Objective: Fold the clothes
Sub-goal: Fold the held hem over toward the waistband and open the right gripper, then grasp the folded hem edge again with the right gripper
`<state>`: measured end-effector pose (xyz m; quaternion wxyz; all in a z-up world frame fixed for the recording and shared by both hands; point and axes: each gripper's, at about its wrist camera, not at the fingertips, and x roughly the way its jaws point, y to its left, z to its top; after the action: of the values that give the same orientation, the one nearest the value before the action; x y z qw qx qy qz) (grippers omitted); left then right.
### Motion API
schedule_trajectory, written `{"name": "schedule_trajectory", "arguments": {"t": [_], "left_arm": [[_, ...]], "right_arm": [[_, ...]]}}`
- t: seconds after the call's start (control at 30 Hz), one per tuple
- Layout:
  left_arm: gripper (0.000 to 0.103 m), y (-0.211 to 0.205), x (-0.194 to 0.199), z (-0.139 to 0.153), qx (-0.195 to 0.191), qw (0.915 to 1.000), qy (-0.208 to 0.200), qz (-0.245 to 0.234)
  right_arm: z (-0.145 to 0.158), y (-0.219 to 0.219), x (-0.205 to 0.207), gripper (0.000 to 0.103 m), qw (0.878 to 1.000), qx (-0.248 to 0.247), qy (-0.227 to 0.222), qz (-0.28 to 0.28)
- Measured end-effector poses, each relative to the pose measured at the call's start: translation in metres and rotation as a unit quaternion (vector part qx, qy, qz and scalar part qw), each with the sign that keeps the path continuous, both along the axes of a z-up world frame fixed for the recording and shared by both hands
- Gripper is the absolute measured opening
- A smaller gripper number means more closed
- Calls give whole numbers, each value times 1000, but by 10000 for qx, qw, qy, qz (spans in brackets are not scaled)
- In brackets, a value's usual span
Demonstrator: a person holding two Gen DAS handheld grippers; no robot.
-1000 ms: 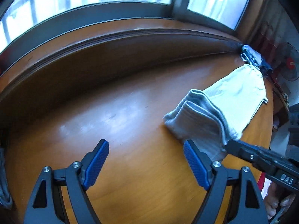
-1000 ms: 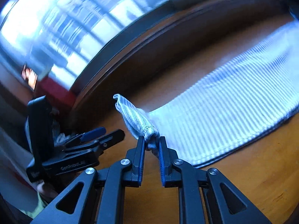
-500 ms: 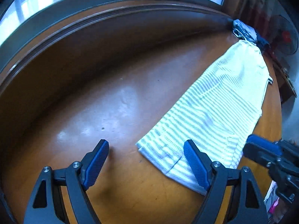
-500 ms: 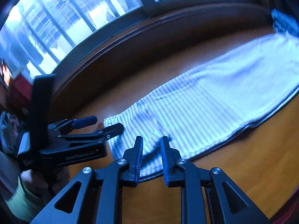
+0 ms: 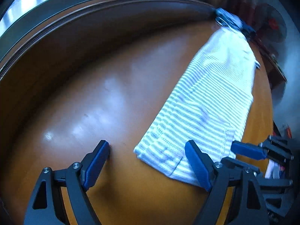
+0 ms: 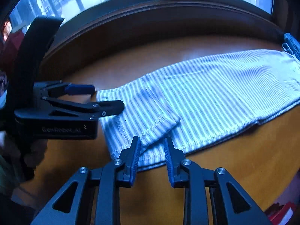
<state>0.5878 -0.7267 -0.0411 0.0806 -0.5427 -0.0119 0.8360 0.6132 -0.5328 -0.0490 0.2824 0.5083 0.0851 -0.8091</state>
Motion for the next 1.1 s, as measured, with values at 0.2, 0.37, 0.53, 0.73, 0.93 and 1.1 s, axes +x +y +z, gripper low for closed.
{"name": "schedule_trajectory", "arguments": {"t": [0.2,0.37,0.53,0.73,0.93,1.1], "left_arm": [[83,27,42,1,28,9976,29,-688],[83,23,54,6,-134,9945,249,-1011],[83,5,70,12,-487,9880,419,-1406],[83,-8,79,3,-428,9889,326,-1387],[83,18,87,-5,-230,9875,304,-1532],[83,25,80,-11,-121,9867,234,-1604]], "right_arm": [[2,32,41,27,9995,142,-196,-202],[12,48,67,27,9982,127,138,-565],[21,40,98,37,9996,-53,234,-177],[19,60,110,39,9992,-192,341,81],[3,42,104,39,9997,73,126,189],[3,42,93,15,9998,129,147,-100]]}}
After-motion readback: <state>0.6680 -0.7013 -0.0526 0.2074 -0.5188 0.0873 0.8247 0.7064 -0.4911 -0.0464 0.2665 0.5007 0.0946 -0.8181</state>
